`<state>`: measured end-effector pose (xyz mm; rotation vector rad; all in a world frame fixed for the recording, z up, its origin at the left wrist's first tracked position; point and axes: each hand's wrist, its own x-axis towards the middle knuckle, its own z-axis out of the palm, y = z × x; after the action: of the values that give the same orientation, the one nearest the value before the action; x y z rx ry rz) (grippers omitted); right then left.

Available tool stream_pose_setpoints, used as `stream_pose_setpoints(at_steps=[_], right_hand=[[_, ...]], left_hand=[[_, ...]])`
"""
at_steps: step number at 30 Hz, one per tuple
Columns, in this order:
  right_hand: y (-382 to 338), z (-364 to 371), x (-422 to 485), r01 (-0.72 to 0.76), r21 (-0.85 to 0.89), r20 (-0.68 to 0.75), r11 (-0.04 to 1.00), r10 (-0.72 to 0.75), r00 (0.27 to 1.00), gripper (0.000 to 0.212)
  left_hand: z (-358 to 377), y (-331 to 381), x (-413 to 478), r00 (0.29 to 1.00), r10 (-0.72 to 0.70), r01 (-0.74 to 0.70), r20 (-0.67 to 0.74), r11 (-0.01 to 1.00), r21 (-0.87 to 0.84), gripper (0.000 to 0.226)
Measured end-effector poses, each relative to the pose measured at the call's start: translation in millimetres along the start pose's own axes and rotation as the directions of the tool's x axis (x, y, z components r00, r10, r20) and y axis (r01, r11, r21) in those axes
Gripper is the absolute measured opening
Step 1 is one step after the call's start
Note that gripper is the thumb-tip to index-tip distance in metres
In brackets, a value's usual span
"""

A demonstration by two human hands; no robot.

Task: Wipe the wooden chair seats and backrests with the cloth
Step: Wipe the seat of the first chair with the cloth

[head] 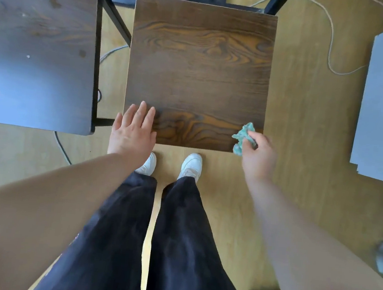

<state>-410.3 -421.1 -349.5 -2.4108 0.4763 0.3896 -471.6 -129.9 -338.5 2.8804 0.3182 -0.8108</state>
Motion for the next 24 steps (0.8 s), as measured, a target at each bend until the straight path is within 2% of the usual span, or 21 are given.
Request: stream_pose_setpoints(at_steps=[3, 10, 24], right_hand=[[0.3, 13.8, 2.0, -0.045, -0.014, 0.055, 0.999, 0.045, 0.997, 0.024], [-29.5, 42.2, -13.5, 0.004, -0.069, 0.101, 0.998, 0.003, 0.995, 0.025], [-169.4, 189.7, -101.8, 0.227, -0.036, 0.309, 0.973, -0.205, 0.929, 0.022]], left_hand=[[0.2, -2.6, 2.6, 0.999, 0.034, -0.034, -0.021, 0.999, 0.008, 0.058], [0.3, -32.7, 8.0, 1.000, 0.023, -0.023, 0.006, 1.000, -0.010, 0.059], [-35.7, -158.2, 25.2, 1.000, -0.015, 0.015, 0.010, 1.000, -0.026, 0.063]])
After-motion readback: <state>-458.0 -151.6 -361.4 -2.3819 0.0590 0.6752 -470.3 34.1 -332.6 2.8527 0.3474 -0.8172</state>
